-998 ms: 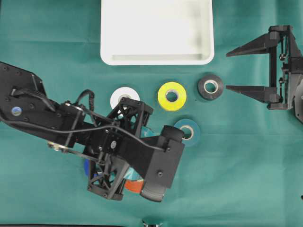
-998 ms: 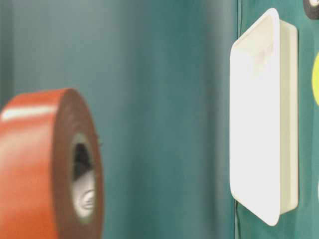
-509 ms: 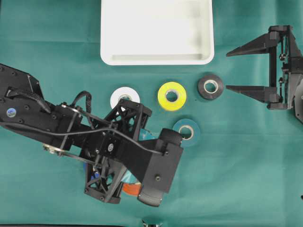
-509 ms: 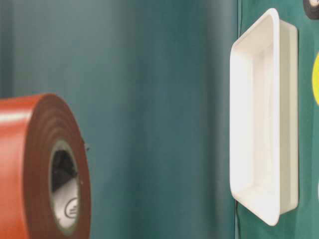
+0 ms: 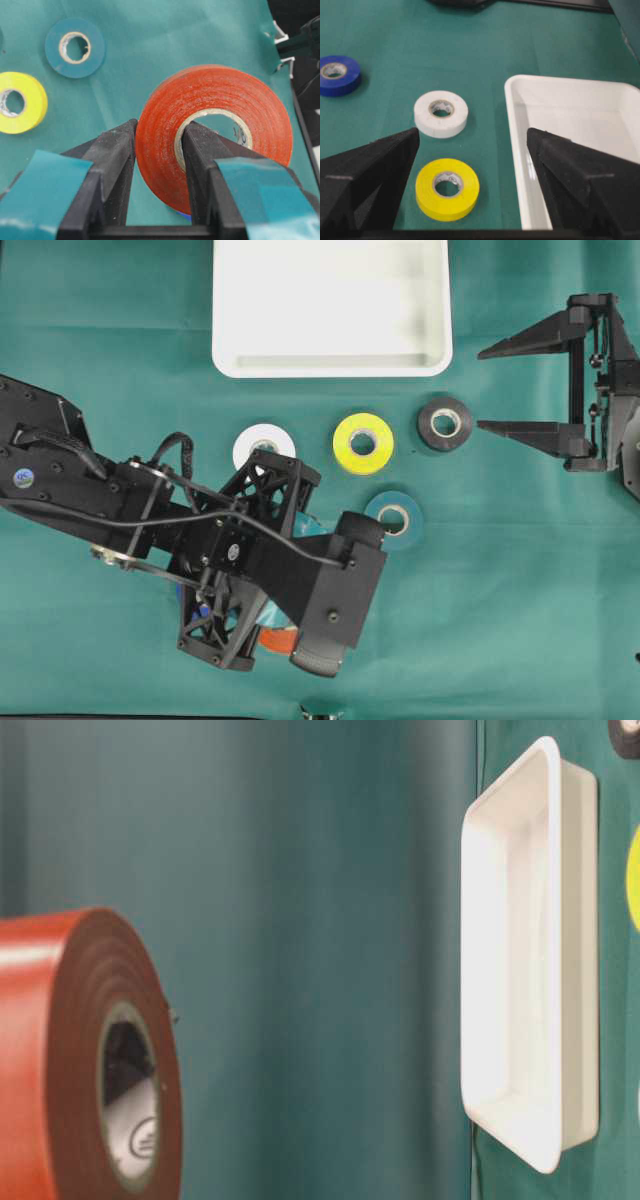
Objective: Pick up the tape from a random location and place it into the white case.
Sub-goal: 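Lift the orange-red roll and carry it toward the white tray, then lower the orange-red roll into the tray and open the left gripper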
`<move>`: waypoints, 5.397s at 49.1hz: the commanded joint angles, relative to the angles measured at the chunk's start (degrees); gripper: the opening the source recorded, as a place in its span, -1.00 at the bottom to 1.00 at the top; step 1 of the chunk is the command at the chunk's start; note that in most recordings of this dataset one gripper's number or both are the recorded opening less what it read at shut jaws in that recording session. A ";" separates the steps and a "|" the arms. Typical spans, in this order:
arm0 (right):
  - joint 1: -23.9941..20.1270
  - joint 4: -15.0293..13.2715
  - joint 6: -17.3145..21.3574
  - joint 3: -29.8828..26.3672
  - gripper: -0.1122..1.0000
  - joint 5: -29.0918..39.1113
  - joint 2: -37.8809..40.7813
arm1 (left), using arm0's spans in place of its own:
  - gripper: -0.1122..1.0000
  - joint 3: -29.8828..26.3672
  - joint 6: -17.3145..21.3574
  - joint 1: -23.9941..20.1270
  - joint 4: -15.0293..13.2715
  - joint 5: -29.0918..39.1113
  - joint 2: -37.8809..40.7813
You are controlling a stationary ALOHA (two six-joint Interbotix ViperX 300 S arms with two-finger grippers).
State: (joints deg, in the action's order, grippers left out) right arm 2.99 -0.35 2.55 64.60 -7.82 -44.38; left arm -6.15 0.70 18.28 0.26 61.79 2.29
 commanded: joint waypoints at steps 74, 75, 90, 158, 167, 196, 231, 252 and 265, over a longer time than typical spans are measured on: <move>0.09 -0.09 0.09 -2.46 0.79 3.96 -0.70 | -0.38 8.88 2.64 -36.65 0.18 0.26 -8.09; 0.09 -0.18 0.09 -2.46 0.79 4.13 -0.62 | -0.38 8.88 2.55 -36.65 0.18 0.26 -8.09; 0.09 -0.09 0.00 -2.90 0.79 4.66 -0.62 | -0.38 8.26 2.72 -36.56 0.18 -1.58 -7.21; 0.09 -0.62 -0.18 -4.13 0.79 6.42 -0.44 | -0.38 9.32 6.94 -43.07 0.09 -13.62 5.89; 0.09 -0.62 -0.18 -4.13 0.79 6.42 -0.35 | -0.38 12.74 7.03 -44.38 0.00 -20.83 7.47; 0.09 -1.05 -0.26 -4.13 0.79 6.24 0.79 | -0.38 15.64 7.12 -46.49 0.00 -29.88 13.71; 0.09 -1.05 -0.26 -4.13 0.79 6.15 0.88 | -0.38 15.91 7.03 -46.93 -0.35 -30.85 16.79; 0.09 -1.05 -0.26 -4.13 0.79 6.33 0.88 | 0.93 16.17 7.03 -46.49 -0.35 -33.22 16.61; 0.09 -1.05 -0.26 -4.13 0.79 6.42 0.88 | 0.97 16.17 7.03 -46.49 -0.35 -33.05 16.17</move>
State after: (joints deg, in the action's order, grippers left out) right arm 2.99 -1.32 2.37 61.96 -1.23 -43.59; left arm 10.55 7.73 -28.30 0.00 28.83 20.30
